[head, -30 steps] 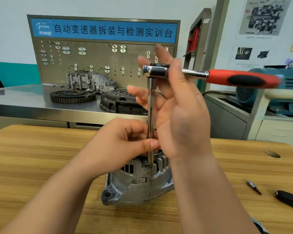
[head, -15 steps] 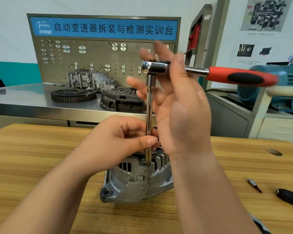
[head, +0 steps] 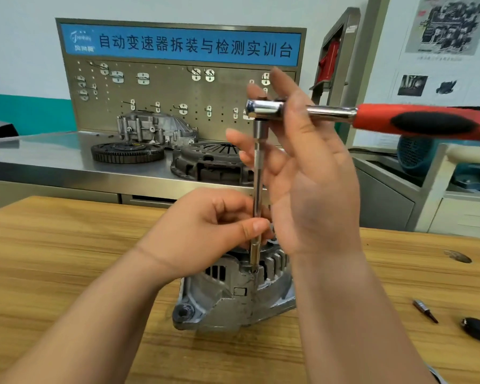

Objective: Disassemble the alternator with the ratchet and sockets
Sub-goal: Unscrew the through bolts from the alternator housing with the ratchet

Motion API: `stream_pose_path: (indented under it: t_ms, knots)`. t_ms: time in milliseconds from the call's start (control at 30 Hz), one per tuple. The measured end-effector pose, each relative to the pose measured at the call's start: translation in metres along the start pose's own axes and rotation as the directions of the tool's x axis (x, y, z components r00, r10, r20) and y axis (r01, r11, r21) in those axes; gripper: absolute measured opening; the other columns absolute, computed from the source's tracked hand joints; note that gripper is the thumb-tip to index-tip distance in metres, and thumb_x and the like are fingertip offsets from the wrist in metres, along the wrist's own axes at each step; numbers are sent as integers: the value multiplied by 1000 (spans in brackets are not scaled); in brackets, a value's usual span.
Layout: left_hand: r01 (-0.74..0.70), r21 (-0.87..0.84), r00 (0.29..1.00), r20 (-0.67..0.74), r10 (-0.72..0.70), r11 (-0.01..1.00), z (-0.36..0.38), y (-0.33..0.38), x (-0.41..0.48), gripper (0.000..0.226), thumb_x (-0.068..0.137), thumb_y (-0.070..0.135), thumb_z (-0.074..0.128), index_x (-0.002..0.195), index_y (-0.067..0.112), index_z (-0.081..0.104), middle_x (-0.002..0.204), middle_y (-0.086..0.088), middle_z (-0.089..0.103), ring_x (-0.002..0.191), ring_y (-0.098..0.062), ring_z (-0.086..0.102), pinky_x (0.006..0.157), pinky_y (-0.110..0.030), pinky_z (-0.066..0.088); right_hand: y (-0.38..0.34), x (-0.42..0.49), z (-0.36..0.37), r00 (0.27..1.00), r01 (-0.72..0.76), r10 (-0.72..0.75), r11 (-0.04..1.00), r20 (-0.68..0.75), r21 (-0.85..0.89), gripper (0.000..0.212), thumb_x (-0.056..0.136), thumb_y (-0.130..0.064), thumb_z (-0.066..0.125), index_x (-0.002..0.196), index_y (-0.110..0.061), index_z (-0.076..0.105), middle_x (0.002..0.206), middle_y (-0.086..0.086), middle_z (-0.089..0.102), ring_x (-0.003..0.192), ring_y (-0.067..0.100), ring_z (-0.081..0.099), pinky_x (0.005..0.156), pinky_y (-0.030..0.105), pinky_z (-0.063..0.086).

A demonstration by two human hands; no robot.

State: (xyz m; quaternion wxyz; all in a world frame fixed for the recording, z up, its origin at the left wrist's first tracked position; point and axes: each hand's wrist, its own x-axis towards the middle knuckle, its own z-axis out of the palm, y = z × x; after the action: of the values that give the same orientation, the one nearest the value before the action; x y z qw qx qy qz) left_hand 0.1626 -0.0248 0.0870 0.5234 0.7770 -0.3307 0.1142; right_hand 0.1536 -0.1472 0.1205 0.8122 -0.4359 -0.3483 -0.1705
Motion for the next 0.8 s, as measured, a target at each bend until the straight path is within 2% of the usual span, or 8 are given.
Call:
stream_pose_path:
  t_ms: [133, 200, 333, 400, 467, 567, 667, 800]
  knots:
    - [-3, 5, 1000, 26, 2, 1000, 3, 5, -2, 8, 80, 21, 65, 74, 20, 70, 63, 10, 68, 62, -5, 63, 62, -19, 50, 0, 1, -4, 989, -138, 140, 990, -37, 38, 41, 100, -41, 34, 104, -13, 63, 85, 9, 75, 67, 21, 69, 67, 27, 55]
    - [8, 23, 1000, 1, -8, 1000, 4, 2, -1, 22, 81, 11, 69, 65, 27, 66, 57, 12, 64, 58, -2, 60, 59, -19, 48, 1, 1, -5, 988, -148, 149, 988, -34, 32, 42, 101, -42, 32, 106, -15, 64, 84, 7, 74, 67, 19, 68, 66, 27, 54]
    - [59, 24, 996, -72, -58, 998, 5, 3, -1, 8, 77, 10, 73, 79, 4, 69, 71, -10, 71, 69, -26, 69, 72, -43, 59, 3, -1, 0, 1000, -9, 6, 996, -29, -92, 24, 91, -29, 52, 108, -23, 67, 98, 2, 73, 89, 20, 67, 78, 28, 53]
    - [64, 26, 993, -102, -61, 998, 7, 3, -1, 9, 76, 13, 75, 75, 7, 68, 71, -14, 69, 70, -31, 68, 71, -50, 58, 3, -1, 3, 997, 65, -68, 988, -22, -137, 27, 87, -20, 57, 112, -21, 67, 109, 3, 70, 98, 24, 64, 90, 33, 50]
    - [48, 56, 990, -137, -40, 997, 8, 4, -1, 19, 76, 14, 76, 63, 19, 63, 62, -8, 65, 62, -27, 64, 69, -51, 57, 3, -1, 4, 994, 93, -99, 987, -40, -134, 26, 86, -19, 57, 110, -22, 66, 115, 4, 68, 92, 23, 65, 89, 33, 49]
    - [23, 99, 997, -70, -16, 995, 5, 4, -1, 14, 81, 17, 71, 69, 18, 64, 60, -1, 61, 60, -23, 59, 66, -40, 56, 3, -2, 4, 996, 51, -55, 997, -70, -56, 22, 93, -26, 49, 108, -21, 65, 112, 2, 70, 75, 18, 69, 75, 28, 54]
    - [13, 99, 1000, 4, -13, 995, 5, 6, -2, 18, 86, 13, 67, 73, 25, 64, 57, 14, 57, 55, -5, 53, 58, -25, 48, 1, 0, -1, 993, -52, 52, 999, -108, 3, 38, 101, -37, 34, 110, -13, 62, 97, 5, 75, 67, 19, 69, 67, 28, 55]
    - [-8, 125, 996, -86, 19, 992, 11, 7, -4, 26, 83, 10, 69, 67, 29, 62, 55, 14, 59, 55, -1, 53, 58, -22, 44, -2, 2, -4, 983, -174, 173, 985, -64, 0, 54, 101, -47, 24, 109, -12, 64, 86, 8, 75, 68, 19, 69, 65, 27, 55]
